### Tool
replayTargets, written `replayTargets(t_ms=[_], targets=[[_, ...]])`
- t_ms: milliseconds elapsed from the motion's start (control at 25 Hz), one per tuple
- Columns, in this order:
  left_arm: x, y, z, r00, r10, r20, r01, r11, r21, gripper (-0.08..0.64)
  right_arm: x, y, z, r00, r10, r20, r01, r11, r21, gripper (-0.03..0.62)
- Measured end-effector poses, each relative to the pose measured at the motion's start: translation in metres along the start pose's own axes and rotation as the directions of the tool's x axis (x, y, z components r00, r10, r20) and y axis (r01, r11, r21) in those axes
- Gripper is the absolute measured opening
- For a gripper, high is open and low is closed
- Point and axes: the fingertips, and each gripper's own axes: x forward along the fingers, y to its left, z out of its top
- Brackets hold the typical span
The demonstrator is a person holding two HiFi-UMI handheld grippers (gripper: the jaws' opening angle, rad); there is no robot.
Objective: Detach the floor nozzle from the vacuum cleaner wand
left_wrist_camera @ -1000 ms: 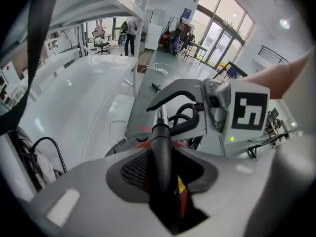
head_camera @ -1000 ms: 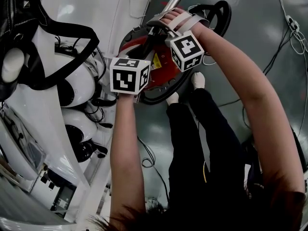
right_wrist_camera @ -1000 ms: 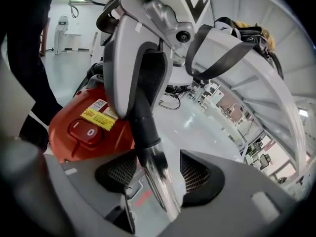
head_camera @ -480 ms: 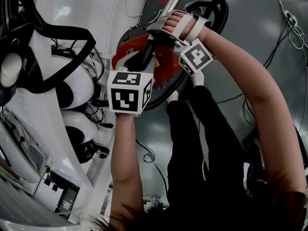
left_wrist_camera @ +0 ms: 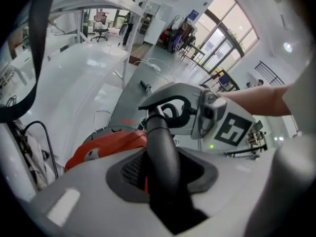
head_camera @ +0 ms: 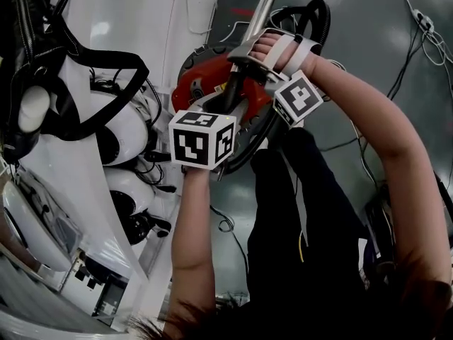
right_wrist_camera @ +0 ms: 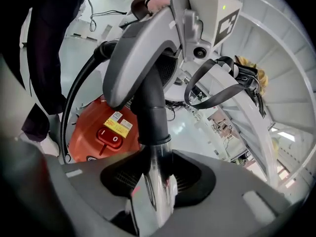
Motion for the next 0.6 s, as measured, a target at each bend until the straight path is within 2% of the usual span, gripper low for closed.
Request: replayTargets(t_ms=[200, 400, 600], targets=[[0.004, -0.009, -0.003, 0.999, 0.002, -0.047, -0.002, 1.0, 0.0, 0.135, -0.008, -0.002, 0.001, 0.999, -0.036, 0.022, 0.036, 0.999, -0.014, 0.17], [0.001, -0.015, -0.007, 0.999, 0.032, -0.044, -0.032, 0.999, 0.013, 0.13, -0.014, 0.004, 0.004, 0.999, -0.02, 0.047, 0.022, 0.999, -0.032, 0.167], [-0.005, -0.019, -0.01, 0.996, 0.034, -0.077, -0.034, 0.999, 0.002, 0.126, -0.021, 0.004, 0.009, 0.994, -0.029, 0.102, 0.032, 0.999, -0.029, 0.166]])
